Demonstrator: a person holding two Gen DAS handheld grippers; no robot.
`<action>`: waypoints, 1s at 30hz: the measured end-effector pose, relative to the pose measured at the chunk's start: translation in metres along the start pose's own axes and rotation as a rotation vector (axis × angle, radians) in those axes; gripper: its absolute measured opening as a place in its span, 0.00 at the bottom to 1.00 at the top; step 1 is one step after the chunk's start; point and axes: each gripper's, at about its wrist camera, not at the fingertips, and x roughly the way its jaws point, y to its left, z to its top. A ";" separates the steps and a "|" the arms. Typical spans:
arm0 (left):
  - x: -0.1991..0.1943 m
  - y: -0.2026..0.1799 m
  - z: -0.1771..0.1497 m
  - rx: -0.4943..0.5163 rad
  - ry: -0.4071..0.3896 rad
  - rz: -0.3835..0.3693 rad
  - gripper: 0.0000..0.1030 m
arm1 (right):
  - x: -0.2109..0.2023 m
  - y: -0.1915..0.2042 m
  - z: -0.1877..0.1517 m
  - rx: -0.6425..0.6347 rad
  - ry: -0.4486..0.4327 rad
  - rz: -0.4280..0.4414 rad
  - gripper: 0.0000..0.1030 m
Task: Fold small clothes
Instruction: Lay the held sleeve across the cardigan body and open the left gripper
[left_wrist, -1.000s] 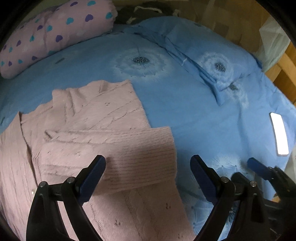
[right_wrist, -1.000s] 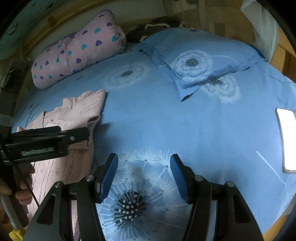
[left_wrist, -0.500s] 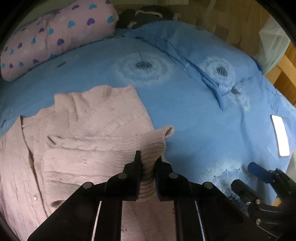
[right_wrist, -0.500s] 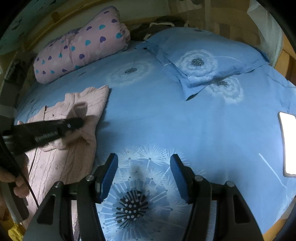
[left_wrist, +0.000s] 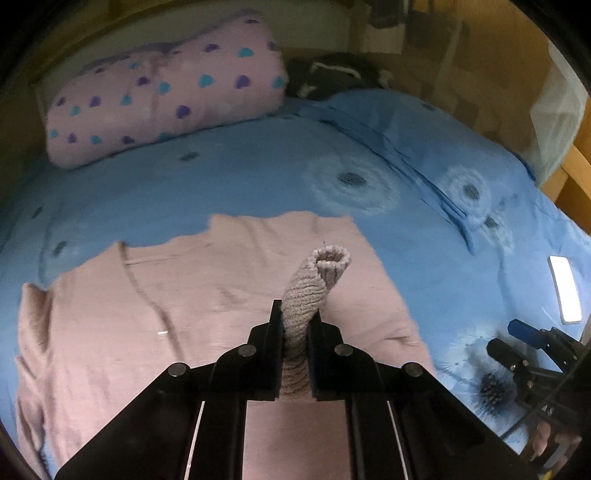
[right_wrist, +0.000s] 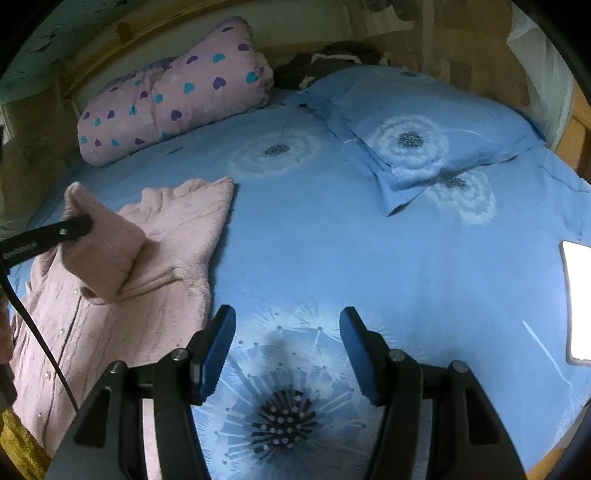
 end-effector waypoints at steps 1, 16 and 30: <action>-0.004 0.010 -0.002 -0.005 -0.003 0.011 0.04 | 0.001 0.001 0.001 0.002 0.003 0.013 0.60; -0.018 0.155 -0.049 -0.200 0.030 0.218 0.04 | 0.021 0.037 0.010 -0.043 0.054 0.033 0.60; 0.004 0.235 -0.085 -0.314 0.080 0.104 0.07 | 0.050 0.095 0.040 -0.122 0.137 0.087 0.60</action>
